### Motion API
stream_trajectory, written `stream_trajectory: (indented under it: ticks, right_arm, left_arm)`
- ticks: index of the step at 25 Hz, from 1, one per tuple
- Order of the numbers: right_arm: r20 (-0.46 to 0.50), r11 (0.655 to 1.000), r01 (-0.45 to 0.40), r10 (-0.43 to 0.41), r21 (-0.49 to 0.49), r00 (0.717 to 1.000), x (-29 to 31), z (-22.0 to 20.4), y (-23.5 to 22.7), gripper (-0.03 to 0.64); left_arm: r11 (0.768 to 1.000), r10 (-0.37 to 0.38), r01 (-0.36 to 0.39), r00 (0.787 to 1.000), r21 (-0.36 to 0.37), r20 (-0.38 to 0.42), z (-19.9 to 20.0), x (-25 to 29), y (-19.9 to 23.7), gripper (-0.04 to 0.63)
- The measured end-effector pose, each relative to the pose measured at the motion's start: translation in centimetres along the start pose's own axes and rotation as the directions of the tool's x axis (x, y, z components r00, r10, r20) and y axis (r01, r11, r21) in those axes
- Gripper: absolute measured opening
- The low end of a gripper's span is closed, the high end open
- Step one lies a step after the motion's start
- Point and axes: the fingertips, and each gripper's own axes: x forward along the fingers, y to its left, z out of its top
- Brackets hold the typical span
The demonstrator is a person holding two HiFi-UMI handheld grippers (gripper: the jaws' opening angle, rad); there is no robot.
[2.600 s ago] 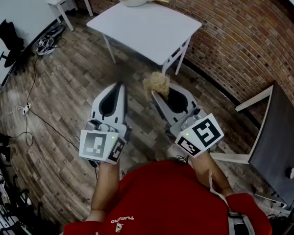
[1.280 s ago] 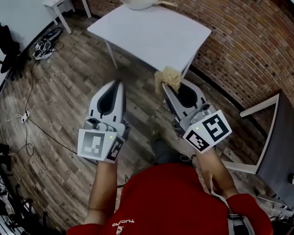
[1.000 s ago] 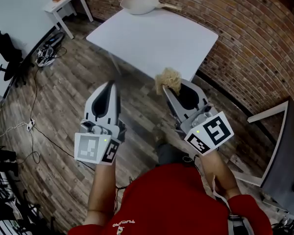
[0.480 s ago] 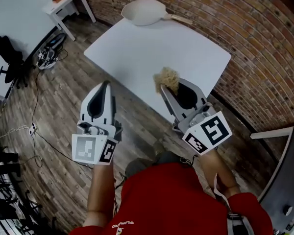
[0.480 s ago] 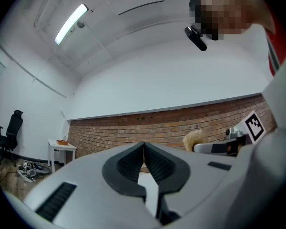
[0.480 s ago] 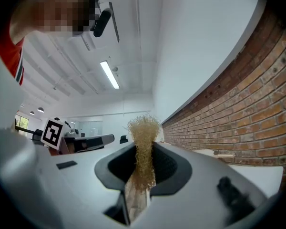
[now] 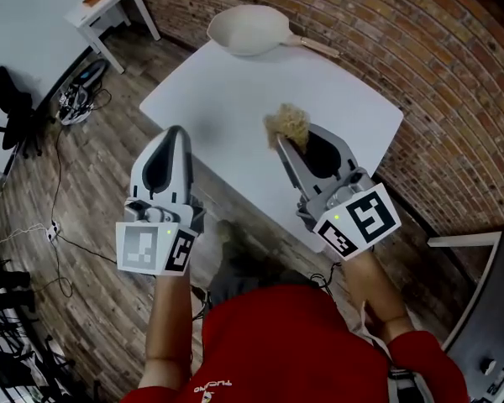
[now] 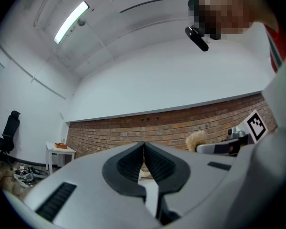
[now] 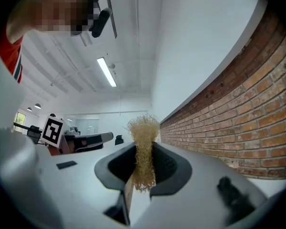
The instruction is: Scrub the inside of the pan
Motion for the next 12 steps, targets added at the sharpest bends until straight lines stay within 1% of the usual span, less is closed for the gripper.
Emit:
stream_trajectory:
  ticks: [4,8,12]
  right_arm:
    - [0.006,0.999,0.027,-0.027,-0.031,1.000,4.4,0.1,-1.3,0.087]
    - [0.009,0.997,0.070,-0.069,-0.044,0.998,9.3,-0.1,-3.0,0.087]
    - [-0.004,0.990,0.129,-0.129,-0.049,0.992,14.2,-0.6,-5.1,0.087]
  left_arm:
    - [1.000,-0.023,0.024,1.000,-0.008,0.020,-0.4,3.4,3.8,0.015]
    - [0.998,-0.056,0.056,0.998,-0.017,0.010,-2.0,7.5,7.8,0.015]
    - [0.995,-0.096,0.097,0.995,-0.023,0.004,-3.0,11.7,11.7,0.015]
